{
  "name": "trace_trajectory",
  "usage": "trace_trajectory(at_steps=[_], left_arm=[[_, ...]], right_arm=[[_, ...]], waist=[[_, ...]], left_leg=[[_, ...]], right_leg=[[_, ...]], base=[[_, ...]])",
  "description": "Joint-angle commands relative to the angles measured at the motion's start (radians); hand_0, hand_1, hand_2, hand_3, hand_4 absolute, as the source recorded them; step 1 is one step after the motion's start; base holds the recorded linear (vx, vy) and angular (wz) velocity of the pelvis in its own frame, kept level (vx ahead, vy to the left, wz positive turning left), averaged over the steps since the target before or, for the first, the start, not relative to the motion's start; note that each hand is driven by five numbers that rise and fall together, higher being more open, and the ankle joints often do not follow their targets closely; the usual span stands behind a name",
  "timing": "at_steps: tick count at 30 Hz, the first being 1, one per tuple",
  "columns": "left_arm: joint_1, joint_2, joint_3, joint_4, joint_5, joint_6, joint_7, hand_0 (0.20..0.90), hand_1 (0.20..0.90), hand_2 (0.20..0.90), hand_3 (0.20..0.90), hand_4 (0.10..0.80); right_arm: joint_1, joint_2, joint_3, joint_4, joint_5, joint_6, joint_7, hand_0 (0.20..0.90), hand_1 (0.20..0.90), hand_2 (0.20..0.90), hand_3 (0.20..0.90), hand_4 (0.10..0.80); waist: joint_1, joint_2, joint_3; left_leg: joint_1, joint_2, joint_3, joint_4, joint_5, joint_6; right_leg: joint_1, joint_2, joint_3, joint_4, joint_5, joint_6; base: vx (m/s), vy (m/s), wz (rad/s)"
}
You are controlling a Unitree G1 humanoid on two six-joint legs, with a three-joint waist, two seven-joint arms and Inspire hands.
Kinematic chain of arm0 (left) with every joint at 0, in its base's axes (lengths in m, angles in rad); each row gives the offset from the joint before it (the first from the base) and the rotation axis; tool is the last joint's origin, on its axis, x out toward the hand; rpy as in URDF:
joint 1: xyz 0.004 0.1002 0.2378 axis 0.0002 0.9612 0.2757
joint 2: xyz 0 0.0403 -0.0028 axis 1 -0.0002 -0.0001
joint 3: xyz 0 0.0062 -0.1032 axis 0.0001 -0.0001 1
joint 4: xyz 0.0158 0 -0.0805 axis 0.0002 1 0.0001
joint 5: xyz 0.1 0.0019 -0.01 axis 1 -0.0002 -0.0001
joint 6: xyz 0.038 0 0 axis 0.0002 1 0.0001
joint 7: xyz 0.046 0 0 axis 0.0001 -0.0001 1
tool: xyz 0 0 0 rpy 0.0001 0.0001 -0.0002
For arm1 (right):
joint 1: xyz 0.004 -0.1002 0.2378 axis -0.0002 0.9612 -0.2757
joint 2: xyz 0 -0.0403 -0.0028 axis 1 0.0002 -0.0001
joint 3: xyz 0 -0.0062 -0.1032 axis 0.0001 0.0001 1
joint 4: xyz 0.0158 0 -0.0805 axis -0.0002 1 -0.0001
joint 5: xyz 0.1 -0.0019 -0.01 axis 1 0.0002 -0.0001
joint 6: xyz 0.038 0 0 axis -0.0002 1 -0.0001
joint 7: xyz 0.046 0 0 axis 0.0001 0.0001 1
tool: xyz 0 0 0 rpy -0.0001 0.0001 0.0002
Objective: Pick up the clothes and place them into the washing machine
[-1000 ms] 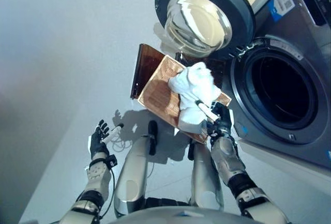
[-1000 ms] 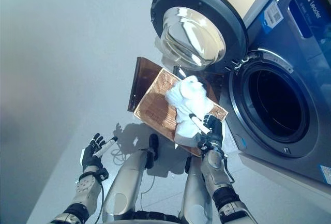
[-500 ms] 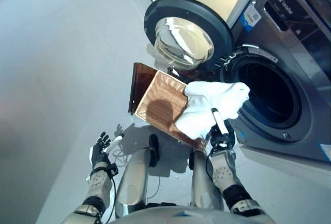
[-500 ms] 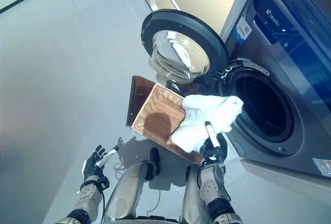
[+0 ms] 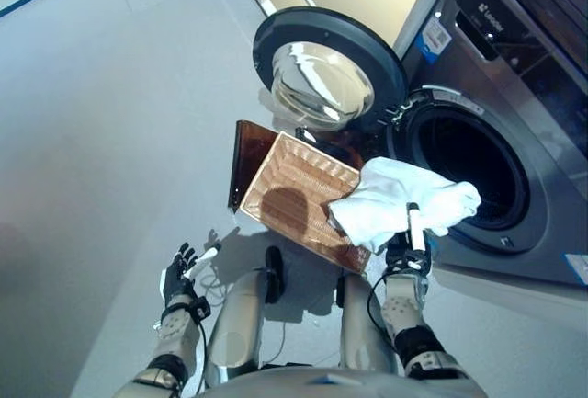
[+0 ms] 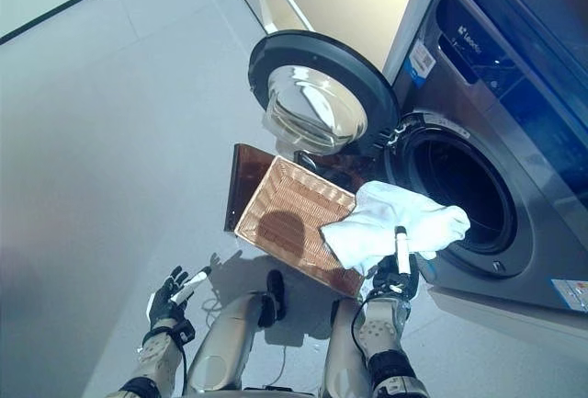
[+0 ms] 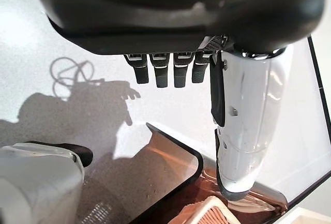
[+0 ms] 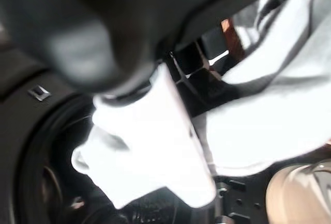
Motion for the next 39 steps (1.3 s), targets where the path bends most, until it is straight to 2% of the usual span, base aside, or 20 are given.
trace_trajectory(at_steps=[1, 8, 9, 10, 11, 12, 13, 14, 21, 30, 39], left_arm=[[0.02, 0.005, 0.015, 0.008, -0.014, -0.046, -0.008, 0.9, 0.9, 0.9, 0.9, 0.8], [0.033, 0.01, 0.005, 0.0, 0.003, -0.048, -0.021, 0.9, 0.9, 0.9, 0.9, 0.8], [0.039, 0.011, 0.001, -0.007, 0.01, -0.049, -0.028, 0.9, 0.9, 0.9, 0.9, 0.8], [0.037, 0.01, 0.001, -0.008, 0.01, -0.049, -0.027, 0.9, 0.9, 0.9, 0.9, 0.8], [0.047, 0.013, -0.006, -0.015, 0.017, -0.045, -0.036, 0.9, 0.9, 0.9, 0.9, 0.8], [0.045, 0.012, -0.006, -0.015, 0.017, -0.045, -0.035, 0.9, 0.9, 0.9, 0.9, 0.8], [0.053, 0.016, -0.016, -0.019, 0.028, -0.044, -0.043, 0.9, 0.9, 0.9, 0.9, 0.8], [0.052, 0.014, -0.015, -0.019, 0.028, -0.043, -0.043, 0.9, 0.9, 0.9, 0.9, 0.8], [0.07, 0.006, -0.058, -0.031, 0.036, -0.033, -0.069, 0.9, 0.9, 0.9, 0.9, 0.8], [0.082, -0.002, -0.081, -0.034, 0.035, -0.025, -0.074, 0.9, 0.9, 0.9, 0.9, 0.8], [0.091, -0.014, -0.114, -0.05, 0.02, -0.016, -0.086, 0.9, 0.9, 0.9, 0.9, 0.8]], right_arm=[[-0.041, -0.075, -0.066, -0.12, -0.04, -0.115, 0.033, 0.2, 0.2, 0.2, 0.2, 0.3], [-0.136, -0.197, -0.125, -0.067, -0.168, -0.108, -0.053, 0.2, 0.2, 0.2, 0.2, 0.3], [-0.177, -0.253, -0.147, -0.03, -0.198, -0.1, -0.074, 0.2, 0.2, 0.2, 0.2, 0.3], [-0.179, -0.255, -0.147, -0.029, -0.198, -0.1, -0.074, 0.2, 0.2, 0.2, 0.2, 0.3], [-0.224, -0.306, -0.163, 0.013, -0.212, -0.094, -0.091, 0.2, 0.2, 0.2, 0.2, 0.3], [-0.226, -0.307, -0.163, 0.015, -0.211, -0.094, -0.09, 0.2, 0.2, 0.2, 0.2, 0.3], [-0.285, -0.374, -0.174, 0.064, -0.22, -0.087, -0.102, 0.2, 0.2, 0.2, 0.2, 0.3], [-0.289, -0.377, -0.174, 0.068, -0.218, -0.087, -0.1, 0.2, 0.2, 0.2, 0.2, 0.3], [-0.499, -0.566, -0.176, 0.233, -0.173, -0.076, -0.116, 0.2, 0.2, 0.2, 0.2, 0.3], [-0.641, -0.711, -0.171, 0.317, -0.116, -0.077, -0.121, 0.2, 0.2, 0.2, 0.2, 0.3], [-0.741, -0.804, -0.194, 0.39, -0.034, -0.091, -0.14, 0.2, 0.2, 0.2, 0.2, 0.3]], waist=[[0.008, 0.058, -0.044], [0.02, 0.074, -0.047], [0.026, 0.079, -0.051], [0.027, 0.081, -0.052], [0.033, 0.087, -0.054], [0.034, 0.088, -0.055], [0.044, 0.095, -0.059], [0.044, 0.096, -0.059], [0.077, 0.131, -0.075], [0.097, 0.161, -0.094], [0.102, 0.204, -0.101]], left_leg=[[-0.007, -0.032, -0.032, -0.136, 0.095, -0.079], [-0.018, -0.036, -0.036, -0.136, 0.096, -0.08], [-0.022, -0.036, -0.038, -0.136, 0.097, -0.081], [-0.025, -0.035, -0.038, -0.138, 0.102, -0.08], [-0.029, -0.036, -0.04, -0.134, 0.097, -0.081], [-0.032, -0.034, -0.04, -0.136, 0.102, -0.081], [-0.033, -0.039, -0.042, -0.134, 0.098, -0.082], [-0.037, -0.037, -0.041, -0.136, 0.104, -0.082], [-0.043, -0.045, -0.045, -0.144, 0.11, -0.084], [-0.048, -0.051, -0.047, -0.158, 0.12, -0.088], [-0.059, -0.057, -0.042, -0.162, 0.121, -0.09]], right_leg=[[0.003, 0.039, -0.021, 0.205, -0.137, -0.061], [-0.006, 0.033, -0.026, 0.212, -0.142, -0.062], [-0.01, 0.03, -0.028, 0.214, -0.143, -0.062], [-0.014, 0.032, -0.028, 0.211, -0.137, -0.063], [-0.015, 0.027, -0.031, 0.216, -0.143, -0.062], [-0.019, 0.029, -0.03, 0.214, -0.137, -0.062], [-0.018, 0.024, -0.034, 0.217, -0.143, -0.06], [-0.022, 0.026, -0.034, 0.214, -0.137, -0.061], [-0.035, 0.018, -0.038, 0.219, -0.138, -0.059], [-0.047, 0.013, -0.041, 0.224, -0.141, -0.057], [-0.068, 0.012, -0.03, 0.228, -0.143, -0.056]], base=[[-0.027, -0.001, -0.03], [-0.007, -0.001, -0.03], [0.0, 0.0, 0.0], [0.0, 0.0, 0.0], [-0.024, -0.006, 0.05], [-0.014, -0.012, 0.05], [0.0, 0.0, 0.0], [-0.021, -0.01, -0.03], [0.0, 0.0, 0.0], [0.001, -0.003, 0.02], [0.0, 0.001, 0.01]])
